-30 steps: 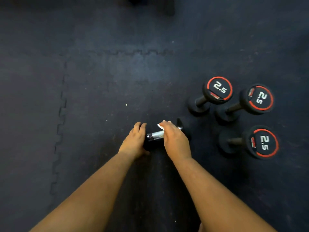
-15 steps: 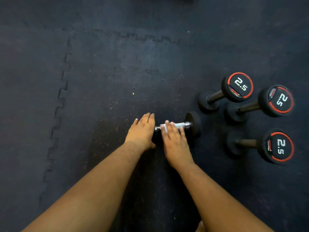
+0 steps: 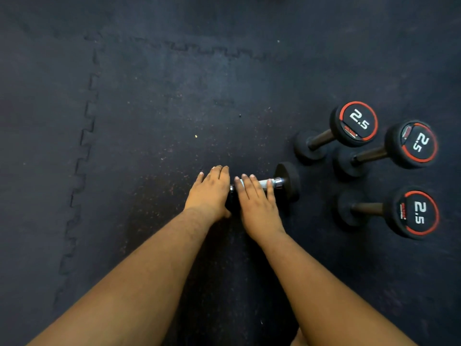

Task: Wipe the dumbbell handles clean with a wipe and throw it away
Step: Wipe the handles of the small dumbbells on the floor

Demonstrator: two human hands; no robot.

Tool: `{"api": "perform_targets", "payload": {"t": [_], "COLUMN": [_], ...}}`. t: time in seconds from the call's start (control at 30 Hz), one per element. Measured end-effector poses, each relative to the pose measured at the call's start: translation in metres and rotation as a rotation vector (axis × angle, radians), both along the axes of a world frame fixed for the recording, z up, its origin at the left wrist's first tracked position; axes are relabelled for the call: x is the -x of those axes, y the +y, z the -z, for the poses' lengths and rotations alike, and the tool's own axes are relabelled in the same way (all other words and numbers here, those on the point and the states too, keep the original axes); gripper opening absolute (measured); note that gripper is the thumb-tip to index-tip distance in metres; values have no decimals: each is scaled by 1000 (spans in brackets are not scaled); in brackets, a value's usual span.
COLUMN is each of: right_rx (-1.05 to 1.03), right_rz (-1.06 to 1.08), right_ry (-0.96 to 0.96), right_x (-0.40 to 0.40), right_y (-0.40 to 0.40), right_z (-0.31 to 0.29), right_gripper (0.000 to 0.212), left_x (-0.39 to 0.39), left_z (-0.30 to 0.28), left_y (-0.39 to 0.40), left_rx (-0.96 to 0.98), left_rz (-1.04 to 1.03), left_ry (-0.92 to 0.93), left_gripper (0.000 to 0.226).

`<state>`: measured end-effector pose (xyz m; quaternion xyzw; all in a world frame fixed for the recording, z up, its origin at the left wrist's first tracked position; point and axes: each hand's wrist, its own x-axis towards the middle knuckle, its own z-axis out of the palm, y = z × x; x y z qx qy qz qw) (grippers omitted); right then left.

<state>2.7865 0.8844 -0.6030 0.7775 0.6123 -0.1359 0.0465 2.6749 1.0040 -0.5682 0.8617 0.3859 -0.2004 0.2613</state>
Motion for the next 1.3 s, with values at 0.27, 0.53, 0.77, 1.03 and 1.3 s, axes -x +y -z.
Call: {"api": "perform_targets", "payload": {"t": [0.27,0.53,0.77,1.03,1.3], "right_rx": [6,85,58,34,35], "right_rz": [2,-34,-66,-24,127], "right_ry": [-21,30,-17,-45,-34], "right_x": [14,6,1,1,-11], "right_y": [-23,14,23,-25,-16], "right_z": [-6,-9,-2,-7,-11], "right_gripper": [74,72,63,79,76], "left_x": [1,1,2,3,2], "left_z": [0,0,2,1,-2], "left_y": [-2,-1,-2,-3,0], "left_rx": [-1,12,0,-1,18], "left_rz": [-8,-12,-5,9,-3], "left_ry": [-10,-17,-18,-7,-3], "left_gripper": [124,118,120,129,132]}}
